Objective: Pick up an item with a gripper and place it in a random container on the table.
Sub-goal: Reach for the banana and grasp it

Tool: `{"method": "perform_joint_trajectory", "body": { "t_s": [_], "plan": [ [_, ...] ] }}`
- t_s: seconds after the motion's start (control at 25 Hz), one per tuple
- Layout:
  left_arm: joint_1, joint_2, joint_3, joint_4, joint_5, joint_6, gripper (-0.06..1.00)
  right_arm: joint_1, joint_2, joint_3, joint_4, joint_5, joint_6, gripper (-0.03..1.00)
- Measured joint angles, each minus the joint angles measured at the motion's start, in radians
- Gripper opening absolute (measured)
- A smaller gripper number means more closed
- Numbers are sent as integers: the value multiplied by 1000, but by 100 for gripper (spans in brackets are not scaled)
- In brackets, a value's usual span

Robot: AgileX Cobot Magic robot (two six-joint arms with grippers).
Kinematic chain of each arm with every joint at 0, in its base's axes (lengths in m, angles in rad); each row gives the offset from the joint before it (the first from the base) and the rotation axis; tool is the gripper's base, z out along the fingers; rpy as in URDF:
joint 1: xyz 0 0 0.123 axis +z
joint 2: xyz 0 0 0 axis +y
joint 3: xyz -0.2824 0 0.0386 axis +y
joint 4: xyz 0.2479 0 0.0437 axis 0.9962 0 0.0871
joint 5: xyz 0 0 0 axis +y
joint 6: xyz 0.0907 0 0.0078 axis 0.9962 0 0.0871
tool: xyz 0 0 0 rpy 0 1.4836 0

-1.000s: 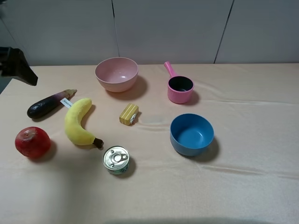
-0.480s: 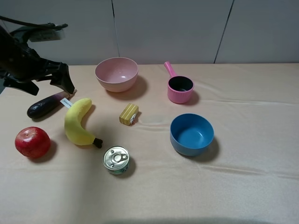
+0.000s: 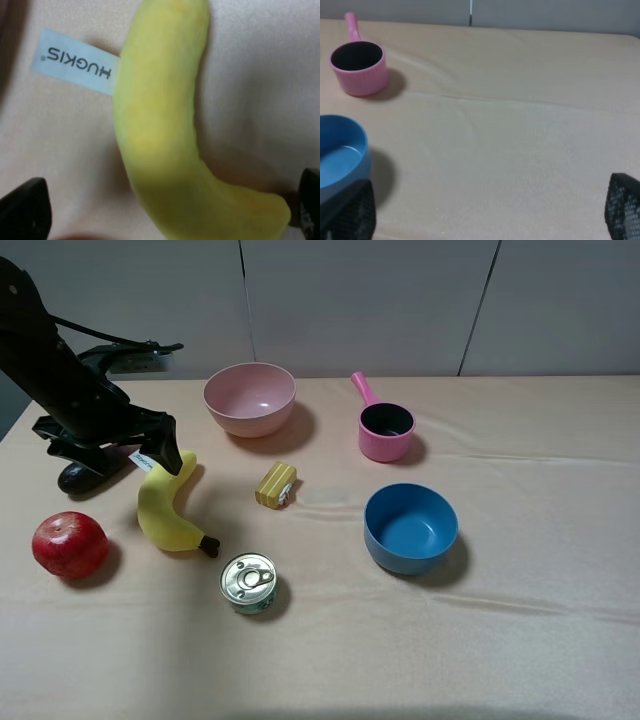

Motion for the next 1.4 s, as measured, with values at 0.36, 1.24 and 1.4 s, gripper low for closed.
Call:
{"method": "perform_joint_trajectory", "body": {
  "t_s": [0.36,1.24,1.4],
  "plan": [
    [0,68,0,1,-58,0,99,0,0,0,0,0,0,69],
    [-16,226,-35,0,-182,3,99,0,0,0,0,0,0,69],
    [-20,231,-37,2,-184,4,99,0,0,0,0,0,0,69]
  ]
}}
